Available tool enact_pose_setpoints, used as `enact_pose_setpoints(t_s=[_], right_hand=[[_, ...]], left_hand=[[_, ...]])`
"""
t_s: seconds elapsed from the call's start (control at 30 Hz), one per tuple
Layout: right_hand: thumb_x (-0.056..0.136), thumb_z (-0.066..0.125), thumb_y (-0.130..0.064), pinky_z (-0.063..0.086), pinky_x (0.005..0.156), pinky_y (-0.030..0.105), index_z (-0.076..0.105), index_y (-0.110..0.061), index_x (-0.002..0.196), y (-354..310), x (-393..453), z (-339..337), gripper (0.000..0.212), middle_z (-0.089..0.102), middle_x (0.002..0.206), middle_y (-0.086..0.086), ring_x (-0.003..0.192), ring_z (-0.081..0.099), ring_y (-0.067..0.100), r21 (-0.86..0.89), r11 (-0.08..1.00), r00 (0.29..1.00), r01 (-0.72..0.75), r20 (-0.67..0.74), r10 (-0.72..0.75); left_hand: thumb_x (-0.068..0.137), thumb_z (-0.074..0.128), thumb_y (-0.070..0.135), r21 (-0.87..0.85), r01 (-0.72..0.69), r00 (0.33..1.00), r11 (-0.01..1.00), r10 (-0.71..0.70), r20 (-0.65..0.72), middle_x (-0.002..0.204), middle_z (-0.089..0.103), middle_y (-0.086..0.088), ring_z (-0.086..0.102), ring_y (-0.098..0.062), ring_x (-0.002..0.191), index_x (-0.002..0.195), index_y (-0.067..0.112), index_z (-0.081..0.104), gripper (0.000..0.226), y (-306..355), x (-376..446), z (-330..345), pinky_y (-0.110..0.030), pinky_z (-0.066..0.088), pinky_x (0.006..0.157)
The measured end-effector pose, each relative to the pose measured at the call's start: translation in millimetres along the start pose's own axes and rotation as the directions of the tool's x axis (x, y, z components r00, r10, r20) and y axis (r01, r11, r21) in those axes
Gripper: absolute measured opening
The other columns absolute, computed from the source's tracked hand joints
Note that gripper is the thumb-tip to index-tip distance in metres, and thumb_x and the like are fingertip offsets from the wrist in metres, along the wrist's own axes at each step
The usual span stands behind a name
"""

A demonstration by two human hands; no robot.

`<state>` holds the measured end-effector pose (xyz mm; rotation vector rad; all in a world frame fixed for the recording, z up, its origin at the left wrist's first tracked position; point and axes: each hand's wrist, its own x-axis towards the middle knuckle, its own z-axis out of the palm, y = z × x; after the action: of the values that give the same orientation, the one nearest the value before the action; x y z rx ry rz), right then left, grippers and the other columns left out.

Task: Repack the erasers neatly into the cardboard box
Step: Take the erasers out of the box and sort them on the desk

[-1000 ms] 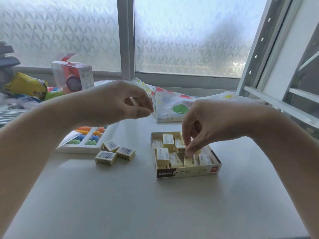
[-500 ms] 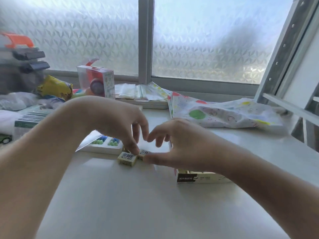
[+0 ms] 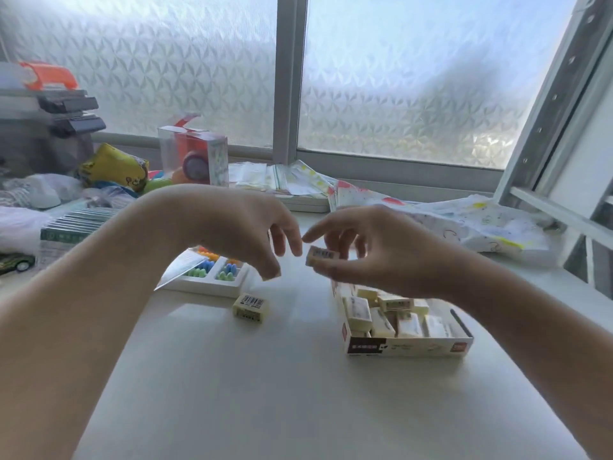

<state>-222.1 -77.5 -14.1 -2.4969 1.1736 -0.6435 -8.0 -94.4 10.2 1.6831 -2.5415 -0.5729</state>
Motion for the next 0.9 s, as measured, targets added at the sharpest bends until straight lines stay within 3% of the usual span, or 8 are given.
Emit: enact_pose_setpoints(t_s=[0.07, 0.17, 0.3, 0.47, 0.57, 0.67, 0.77, 0.9], right_hand=[[0.096, 0.069, -0.02, 0.052, 0.069, 0.021, 0.076, -0.017, 0.118, 18.3, -1.6, -18.7, 0.023, 0.068, 0.081, -0.007, 0.07, 0.062, 0.006, 0.265, 0.96, 0.996, -0.087, 0.038, 0.08], [0.094, 0.057, -0.013, 0.048, 0.067, 0.028, 0.078, -0.004, 0.111, 47.5, -7.8, -38.7, 0.029, 0.064, 0.078, -0.001, 0.071, 0.056, 0.016, 0.639, 0.725, 0.962, -0.257, 0.239, 0.131], [0.093, 0.06, -0.011, 0.055, 0.071, 0.028, 0.073, 0.0, 0.113, 67.2, -17.6, -51.1, 0.027, 0.064, 0.087, 0.01, 0.078, 0.059, 0.02, 0.731, 0.575, 0.891, -0.366, 0.454, -0.01], [0.079, 0.076, 0.001, 0.055, 0.08, 0.031, 0.074, -0.006, 0.101, 72.2, -21.6, -59.8, 0.023, 0.07, 0.098, 0.017, 0.088, 0.064, 0.026, 0.675, 0.677, 0.885, -0.294, 0.459, -0.073], [0.081, 0.073, 0.014, 0.059, 0.089, 0.031, 0.079, -0.01, 0.095, 70.4, -25.6, -67.1, 0.029, 0.072, 0.112, 0.024, 0.1, 0.069, 0.029, 0.583, 0.765, 0.903, -0.273, 0.429, -0.005], [0.08, 0.076, 0.011, 0.058, 0.091, 0.03, 0.082, -0.008, 0.096, 68.9, -27.3, -69.3, 0.025, 0.076, 0.114, 0.016, 0.101, 0.073, 0.023, 0.483, 0.839, 0.924, -0.25, 0.378, 0.057], [0.081, 0.079, 0.009, 0.058, 0.088, 0.026, 0.081, -0.001, 0.098, 64.9, -26.5, -66.7, 0.02, 0.078, 0.112, 0.012, 0.098, 0.074, 0.019, 0.395, 0.891, 0.944, -0.226, 0.313, 0.102], [0.083, 0.081, 0.002, 0.056, 0.078, 0.016, 0.083, -0.007, 0.098, 54.6, -26.3, -62.9, 0.018, 0.081, 0.111, -0.001, 0.092, 0.076, 0.008, 0.278, 0.939, 0.955, -0.201, 0.27, 0.125]], left_hand=[[0.082, 0.077, 0.026, -0.045, -0.029, 0.996, 0.999, 0.025, -0.089, 0.103, 0.068, 0.015, 0.067, -0.007, 0.1, 0.11, 0.038, 0.074, 0.03, 2.9, 1.5, 0.5, -0.034, 0.057, 0.093], [0.076, 0.068, 0.042, -0.118, -0.093, 0.982, 0.989, 0.071, -0.176, 0.099, 0.074, 0.014, 0.069, -0.004, 0.099, 0.097, 0.044, 0.079, 0.024, 9.6, 5.9, 5.4, -0.034, 0.056, 0.095], [0.069, 0.069, 0.052, -0.257, -0.219, 0.958, 0.941, 0.157, -0.241, 0.099, 0.073, 0.013, 0.07, -0.005, 0.096, 0.088, 0.045, 0.081, 0.023, 20.1, 10.7, 14.3, -0.042, 0.056, 0.098], [0.058, 0.081, 0.064, -0.362, -0.338, 0.922, 0.869, 0.228, -0.314, 0.098, 0.073, 0.01, 0.073, -0.009, 0.094, 0.088, 0.039, 0.082, 0.039, 24.2, 11.1, 21.4, -0.046, 0.058, 0.095], [0.062, 0.092, 0.039, -0.424, -0.424, 0.894, 0.801, 0.293, -0.34, 0.099, 0.071, 0.007, 0.075, -0.01, 0.093, 0.086, 0.024, 0.084, 0.03, 26.1, 14.0, 26.3, -0.04, 0.061, 0.092], [0.069, 0.09, 0.005, -0.489, -0.44, 0.894, 0.754, 0.315, -0.319, 0.099, 0.073, 0.0, 0.076, -0.014, 0.096, 0.084, 0.011, 0.084, 0.017, 27.1, 17.6, 32.5, -0.033, 0.061, 0.091], [0.07, 0.089, 0.001, -0.476, -0.414, 0.907, 0.776, 0.304, -0.293, 0.096, 0.077, 0.001, 0.077, -0.013, 0.097, 0.082, 0.008, 0.083, 0.015, 26.5, 20.3, 36.2, -0.032, 0.06, 0.093], [0.07, 0.091, 0.008, -0.408, -0.398, 0.909, 0.822, 0.293, -0.296, 0.094, 0.078, 0.0, 0.077, -0.011, 0.094, 0.08, 0.011, 0.082, 0.014, 26.4, 21.0, 37.3, -0.032, 0.061, 0.091]])
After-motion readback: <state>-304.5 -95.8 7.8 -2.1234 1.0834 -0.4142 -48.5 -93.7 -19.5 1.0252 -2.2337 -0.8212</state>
